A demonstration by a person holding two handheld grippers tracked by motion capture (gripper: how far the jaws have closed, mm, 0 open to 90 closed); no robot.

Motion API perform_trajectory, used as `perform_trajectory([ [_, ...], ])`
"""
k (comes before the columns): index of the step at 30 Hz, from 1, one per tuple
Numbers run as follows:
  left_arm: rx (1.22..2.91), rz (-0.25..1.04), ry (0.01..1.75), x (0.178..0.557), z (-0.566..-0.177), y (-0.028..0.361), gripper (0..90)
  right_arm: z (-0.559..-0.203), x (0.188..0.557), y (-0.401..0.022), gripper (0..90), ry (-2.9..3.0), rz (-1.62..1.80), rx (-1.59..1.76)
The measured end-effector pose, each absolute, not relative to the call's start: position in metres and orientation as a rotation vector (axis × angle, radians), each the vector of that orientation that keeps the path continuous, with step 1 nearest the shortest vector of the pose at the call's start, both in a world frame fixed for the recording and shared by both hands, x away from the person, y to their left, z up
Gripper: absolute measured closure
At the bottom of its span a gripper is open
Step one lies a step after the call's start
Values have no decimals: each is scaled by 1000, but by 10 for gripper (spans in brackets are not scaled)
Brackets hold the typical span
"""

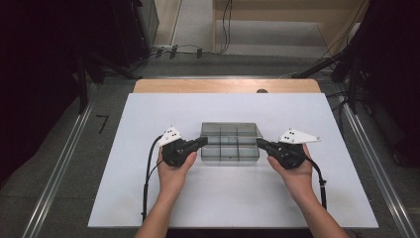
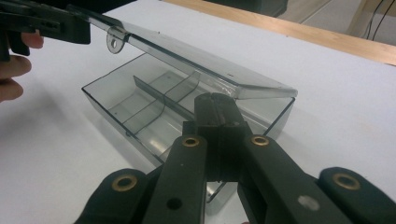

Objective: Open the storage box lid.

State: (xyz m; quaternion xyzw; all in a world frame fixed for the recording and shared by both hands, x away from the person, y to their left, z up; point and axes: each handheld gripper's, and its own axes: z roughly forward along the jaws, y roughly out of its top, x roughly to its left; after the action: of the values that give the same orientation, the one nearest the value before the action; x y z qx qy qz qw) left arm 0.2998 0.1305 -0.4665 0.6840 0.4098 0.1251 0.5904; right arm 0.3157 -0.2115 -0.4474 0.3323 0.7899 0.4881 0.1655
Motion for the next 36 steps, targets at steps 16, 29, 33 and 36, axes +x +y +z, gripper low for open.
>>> perform_trajectory([
  [16, 1573, 346, 954, 303, -458, 134, 751, -430, 327, -208, 878, 2218, 1421, 941],
  [29, 1576, 353, 975, 306, -452, 146, 98, -426, 341, -206, 879, 2218, 1392, 972],
  [33, 1583, 352, 969, 313, -451, 142, 0, -423, 343, -207, 879, 2212, 1391, 980],
  [36, 1575, 352, 971, 321, -451, 142, 0, -421, 345, -207, 878, 2213, 1388, 980],
])
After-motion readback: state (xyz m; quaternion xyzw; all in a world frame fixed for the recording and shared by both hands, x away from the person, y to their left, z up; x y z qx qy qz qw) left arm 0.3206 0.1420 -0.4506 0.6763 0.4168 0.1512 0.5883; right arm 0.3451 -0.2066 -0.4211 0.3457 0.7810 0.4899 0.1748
